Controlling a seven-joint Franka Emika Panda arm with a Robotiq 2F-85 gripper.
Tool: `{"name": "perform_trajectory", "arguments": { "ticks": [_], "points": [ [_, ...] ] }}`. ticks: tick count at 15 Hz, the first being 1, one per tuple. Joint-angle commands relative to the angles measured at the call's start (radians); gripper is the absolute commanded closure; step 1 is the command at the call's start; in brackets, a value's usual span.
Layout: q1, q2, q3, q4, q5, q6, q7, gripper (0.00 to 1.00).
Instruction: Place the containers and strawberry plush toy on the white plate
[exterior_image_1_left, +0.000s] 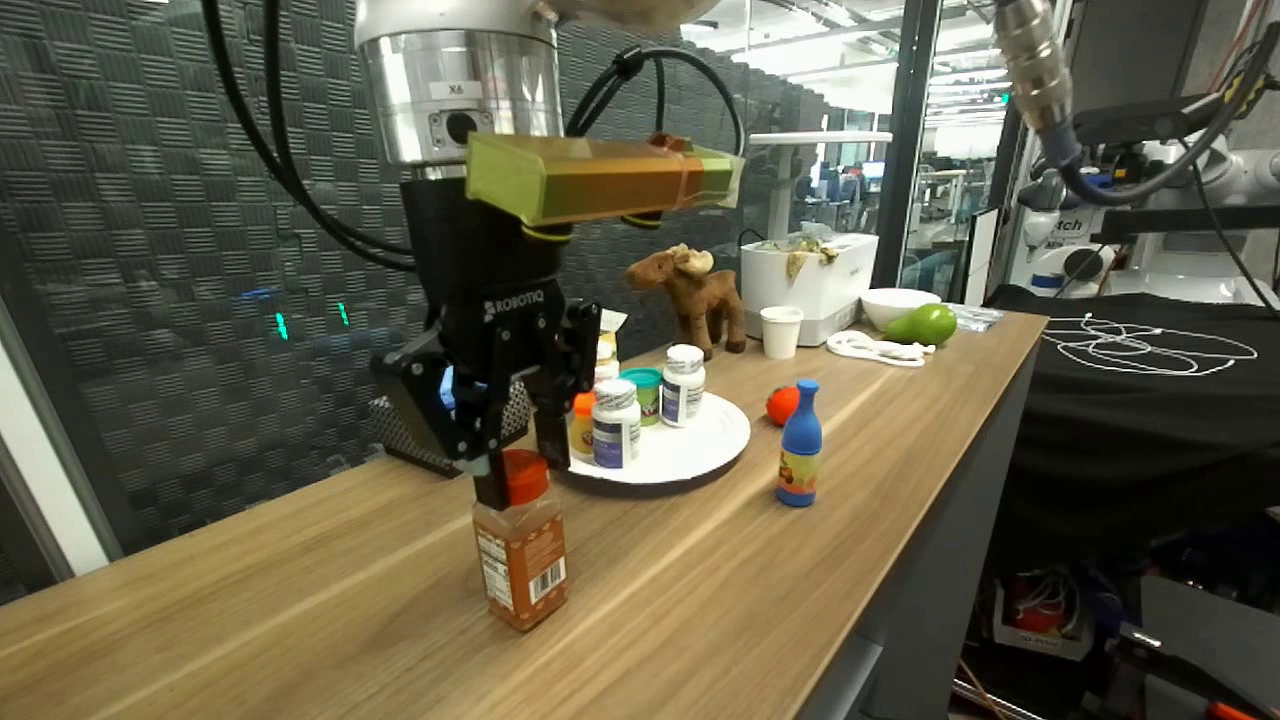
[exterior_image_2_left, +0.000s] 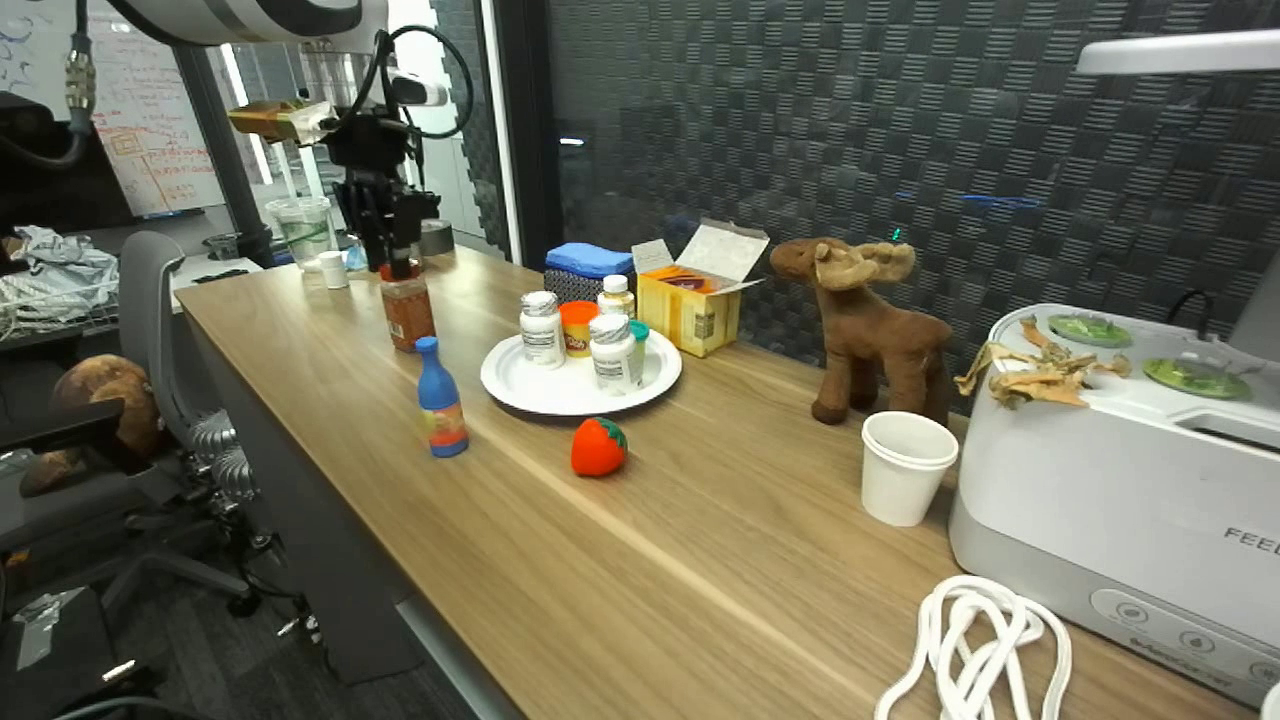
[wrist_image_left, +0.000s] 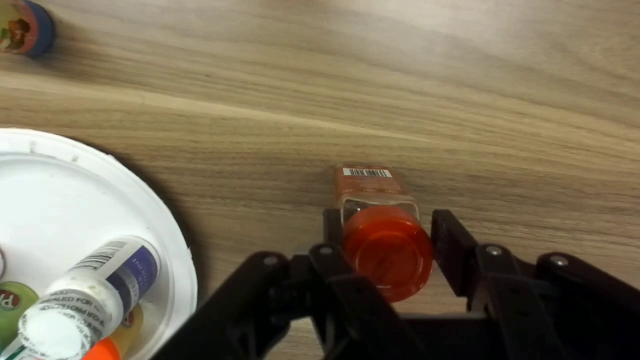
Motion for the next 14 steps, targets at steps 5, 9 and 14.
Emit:
{"name": "perform_trajectory", "arguments": {
  "ticks": [5, 9, 14],
  "points": [
    [-0.003, -0.052, -0.013, 0.008, -0.025, -0.027, -0.025, 0.77],
    [-0.02, -0.134, -0.027, -0.034, -0.05, -0.037, -0.017, 0.77],
    [-0.069, -0.229, -0.049, -0.111, -0.061, -0.067, -0.002, 0.77]
  ]
}}
